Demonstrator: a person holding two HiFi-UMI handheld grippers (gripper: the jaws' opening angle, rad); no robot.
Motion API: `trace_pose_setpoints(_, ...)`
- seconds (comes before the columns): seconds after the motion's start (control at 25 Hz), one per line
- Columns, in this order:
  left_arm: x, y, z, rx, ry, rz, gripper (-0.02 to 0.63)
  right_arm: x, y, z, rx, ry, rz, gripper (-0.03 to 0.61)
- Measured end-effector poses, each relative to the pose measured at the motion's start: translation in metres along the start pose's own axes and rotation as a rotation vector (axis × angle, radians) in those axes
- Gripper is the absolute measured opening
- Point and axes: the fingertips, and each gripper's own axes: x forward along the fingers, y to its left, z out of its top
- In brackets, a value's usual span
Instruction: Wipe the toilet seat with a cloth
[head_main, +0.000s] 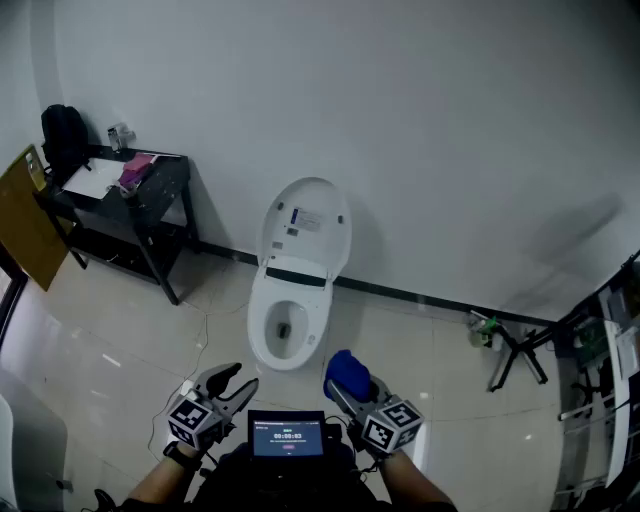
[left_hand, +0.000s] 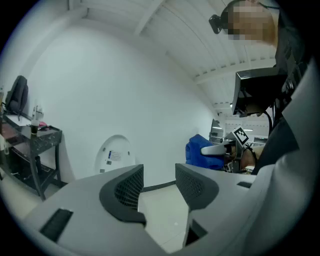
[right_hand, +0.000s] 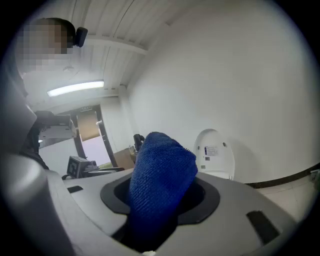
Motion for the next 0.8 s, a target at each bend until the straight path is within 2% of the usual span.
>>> trace_pose_setpoints(0.24, 0.005, 0.023, -0.001, 0.011, 0.027, -0.016, 0.225, 0.024, -0.013, 0.001, -0.074, 0.069, -0.026, 0.218)
trace_pose_setpoints(0.48, 0.035, 0.043, -0.014, -0.026, 0.074, -0.037, 0.245, 0.065, -0.051, -0.011, -0.127, 0.159, -0.019, 0.218)
trace_pose_setpoints(0.6, 0.060, 0.056, -0.026, -0.038, 0.120, -0.041, 0.252, 0.100, -0.086, -0.023, -0.146, 0.216, -0.007, 0.218)
trace_pose_setpoints(0.8, 0.125, 0.092, -0.047, -0.090, 0.207, -0.029, 0.252, 0.182, -0.173, -0.045, -0.177, 0.319, 0.022, 0.218)
